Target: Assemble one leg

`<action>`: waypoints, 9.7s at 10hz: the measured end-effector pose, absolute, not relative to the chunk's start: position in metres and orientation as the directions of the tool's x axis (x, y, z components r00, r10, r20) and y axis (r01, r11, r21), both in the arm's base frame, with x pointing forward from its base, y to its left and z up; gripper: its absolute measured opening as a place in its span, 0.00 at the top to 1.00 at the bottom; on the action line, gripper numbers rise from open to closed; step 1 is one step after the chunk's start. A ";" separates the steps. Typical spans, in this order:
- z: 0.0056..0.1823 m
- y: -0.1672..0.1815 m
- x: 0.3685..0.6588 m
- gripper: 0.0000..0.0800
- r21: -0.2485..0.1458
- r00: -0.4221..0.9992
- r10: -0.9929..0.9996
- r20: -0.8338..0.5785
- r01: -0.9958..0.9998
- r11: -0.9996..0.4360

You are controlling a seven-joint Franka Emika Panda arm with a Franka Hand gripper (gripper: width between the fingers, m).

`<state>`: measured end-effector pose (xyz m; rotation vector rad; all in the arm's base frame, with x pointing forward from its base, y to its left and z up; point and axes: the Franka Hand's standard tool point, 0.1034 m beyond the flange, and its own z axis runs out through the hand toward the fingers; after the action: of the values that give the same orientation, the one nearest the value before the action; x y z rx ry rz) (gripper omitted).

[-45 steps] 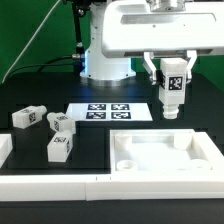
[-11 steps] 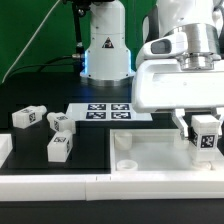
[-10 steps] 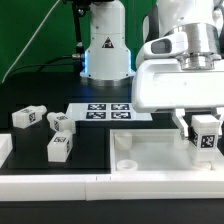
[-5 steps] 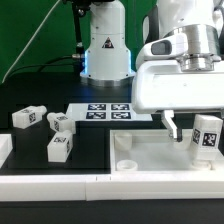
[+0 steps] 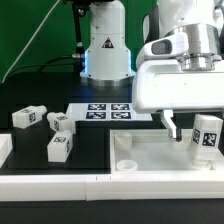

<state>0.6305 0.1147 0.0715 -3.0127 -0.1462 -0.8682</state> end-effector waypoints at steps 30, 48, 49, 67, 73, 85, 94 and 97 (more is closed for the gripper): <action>0.084 0.119 0.643 0.20 -0.146 0.687 -0.726 0.036 -0.715 -0.684; 0.080 0.099 0.648 0.64 -0.119 0.592 -0.803 0.064 -0.795 -0.595; 0.079 0.096 0.647 0.64 -0.135 0.496 -0.868 0.032 -0.858 -0.495; 0.081 0.116 0.641 0.19 -0.018 0.988 -0.123 0.095 -0.122 -0.992; 0.080 0.114 0.640 0.64 -0.046 0.917 -0.389 0.083 -0.387 -0.921; 0.077 0.108 0.638 0.28 -0.083 0.375 -0.926 -0.033 -0.925 -0.371; 0.074 0.109 0.639 0.19 -0.013 0.996 -0.068 0.057 -0.067 -0.998; 0.073 0.109 0.639 0.31 -0.022 0.982 -0.180 0.054 -0.179 -0.984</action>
Offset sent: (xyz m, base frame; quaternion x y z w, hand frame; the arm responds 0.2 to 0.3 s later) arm 0.0116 -0.0058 -0.0066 0.0030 -0.2033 0.0137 0.9790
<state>0.6390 0.1091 0.0733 -3.1109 0.2818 -0.0874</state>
